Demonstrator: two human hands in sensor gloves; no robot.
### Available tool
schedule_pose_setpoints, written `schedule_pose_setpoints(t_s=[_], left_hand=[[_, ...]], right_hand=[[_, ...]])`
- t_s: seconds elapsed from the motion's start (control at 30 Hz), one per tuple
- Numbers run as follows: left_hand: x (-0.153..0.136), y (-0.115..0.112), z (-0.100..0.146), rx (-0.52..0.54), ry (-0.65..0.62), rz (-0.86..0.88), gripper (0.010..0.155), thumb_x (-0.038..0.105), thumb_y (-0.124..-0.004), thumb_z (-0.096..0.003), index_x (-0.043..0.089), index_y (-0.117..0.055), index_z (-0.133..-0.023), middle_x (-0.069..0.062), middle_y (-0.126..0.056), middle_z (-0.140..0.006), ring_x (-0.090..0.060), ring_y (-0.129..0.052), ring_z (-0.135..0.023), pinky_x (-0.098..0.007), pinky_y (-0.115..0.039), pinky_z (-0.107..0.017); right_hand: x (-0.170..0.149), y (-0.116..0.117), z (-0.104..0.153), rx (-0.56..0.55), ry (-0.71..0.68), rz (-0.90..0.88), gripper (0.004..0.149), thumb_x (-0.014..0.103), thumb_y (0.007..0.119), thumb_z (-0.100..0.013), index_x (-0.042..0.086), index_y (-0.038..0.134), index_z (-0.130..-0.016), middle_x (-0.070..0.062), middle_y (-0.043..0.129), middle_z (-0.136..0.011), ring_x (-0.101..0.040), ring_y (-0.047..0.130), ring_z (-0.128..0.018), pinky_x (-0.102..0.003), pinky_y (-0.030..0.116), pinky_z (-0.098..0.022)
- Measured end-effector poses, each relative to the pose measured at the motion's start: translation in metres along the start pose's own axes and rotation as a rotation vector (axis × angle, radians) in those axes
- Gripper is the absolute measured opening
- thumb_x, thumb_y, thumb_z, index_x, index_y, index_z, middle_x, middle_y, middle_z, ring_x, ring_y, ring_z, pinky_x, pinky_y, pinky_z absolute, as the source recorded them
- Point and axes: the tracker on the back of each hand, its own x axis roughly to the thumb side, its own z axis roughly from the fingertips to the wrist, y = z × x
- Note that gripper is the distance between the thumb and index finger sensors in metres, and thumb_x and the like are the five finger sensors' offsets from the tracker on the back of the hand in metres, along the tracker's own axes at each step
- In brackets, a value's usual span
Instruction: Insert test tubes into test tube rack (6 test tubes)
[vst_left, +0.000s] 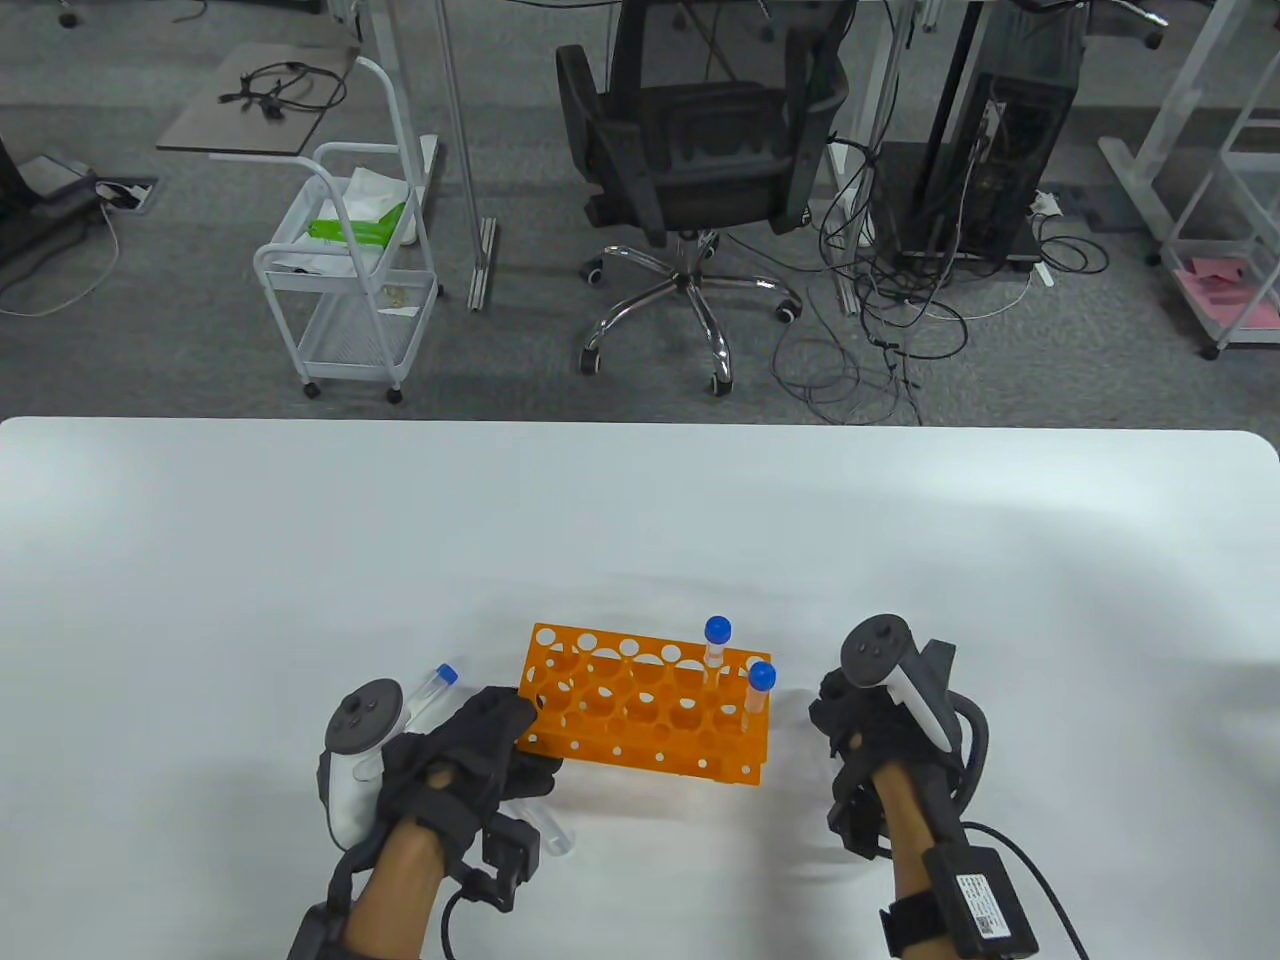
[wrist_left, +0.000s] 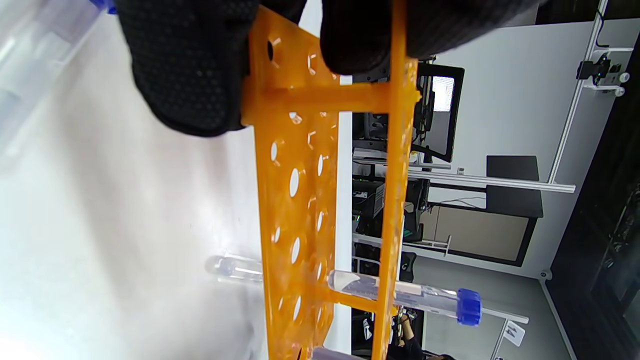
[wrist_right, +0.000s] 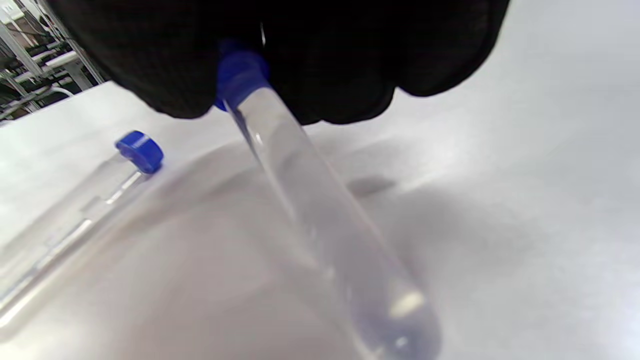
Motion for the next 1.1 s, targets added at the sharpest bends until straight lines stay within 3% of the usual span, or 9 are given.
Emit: schedule_pose_setpoints(t_s=[0.63, 1.1], left_hand=[[-0.003, -0.001, -0.003, 0.006, 0.019, -0.012, 0.045, 0.042, -0.065, -0.0489, 0.016, -0.068, -0.086, -0.027, -0.051, -0.102, -0.043, -0.088, -0.077, -0.041, -0.090, -0.046], [-0.003, -0.001, -0.003, 0.022, 0.031, -0.014, 0.045, 0.042, -0.064, -0.0490, 0.016, -0.068, -0.085, -0.027, -0.051, -0.102, -0.042, -0.088, -0.077, -0.041, -0.090, -0.047]], right_hand=[[0.016, -0.039, 0.047, -0.185, -0.164, -0.064, 0.054, 0.046, 0.087, -0.044, 0.031, 0.073, -0.095, -0.001, 0.082, -0.094, -0.024, 0.091, -0.072, -0.052, 0.076, -0.059], [0.025, -0.051, 0.069, -0.276, -0.252, -0.135, 0.055, 0.045, 0.086, -0.045, 0.031, 0.072, -0.096, 0.000, 0.081, -0.096, -0.023, 0.091, -0.073, -0.052, 0.076, -0.060]])
